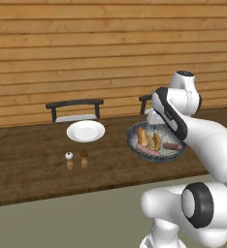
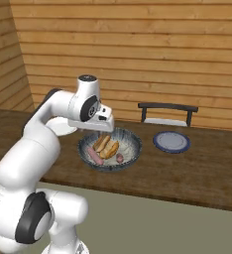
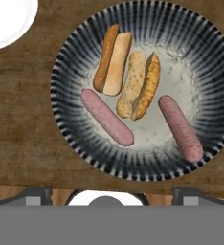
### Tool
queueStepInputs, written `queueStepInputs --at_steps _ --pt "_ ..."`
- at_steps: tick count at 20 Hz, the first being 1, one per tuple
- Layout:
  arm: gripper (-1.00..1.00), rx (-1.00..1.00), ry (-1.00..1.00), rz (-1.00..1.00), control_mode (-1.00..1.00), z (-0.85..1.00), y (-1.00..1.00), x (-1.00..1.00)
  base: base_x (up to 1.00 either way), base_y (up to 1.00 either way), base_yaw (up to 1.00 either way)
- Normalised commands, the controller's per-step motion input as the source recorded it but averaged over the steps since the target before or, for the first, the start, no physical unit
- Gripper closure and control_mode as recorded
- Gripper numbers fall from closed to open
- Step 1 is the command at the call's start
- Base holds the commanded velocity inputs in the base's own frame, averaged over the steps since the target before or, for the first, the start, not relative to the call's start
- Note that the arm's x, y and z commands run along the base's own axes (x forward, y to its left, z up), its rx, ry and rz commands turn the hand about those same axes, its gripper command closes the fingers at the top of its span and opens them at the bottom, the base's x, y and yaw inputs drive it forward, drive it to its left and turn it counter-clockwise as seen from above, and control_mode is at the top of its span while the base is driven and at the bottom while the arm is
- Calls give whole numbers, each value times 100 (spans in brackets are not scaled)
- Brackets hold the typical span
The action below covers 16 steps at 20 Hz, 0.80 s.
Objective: Place one bun and one sausage from the bowl on each plate.
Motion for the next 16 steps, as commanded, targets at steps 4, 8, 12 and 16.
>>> queueStepInputs --at_steps 4,8,12,16 --pt "-100 0 1 5 -100 2 -4 -31 0 0 0" --pt "-100 1 -3 0 -100 23 -26 -19 0 0 0" --pt "-100 0 0 0 100 0 -12 -1 -7 -44 0" --pt "-100 0 0 0 100 0 0 0 11 -79 2"
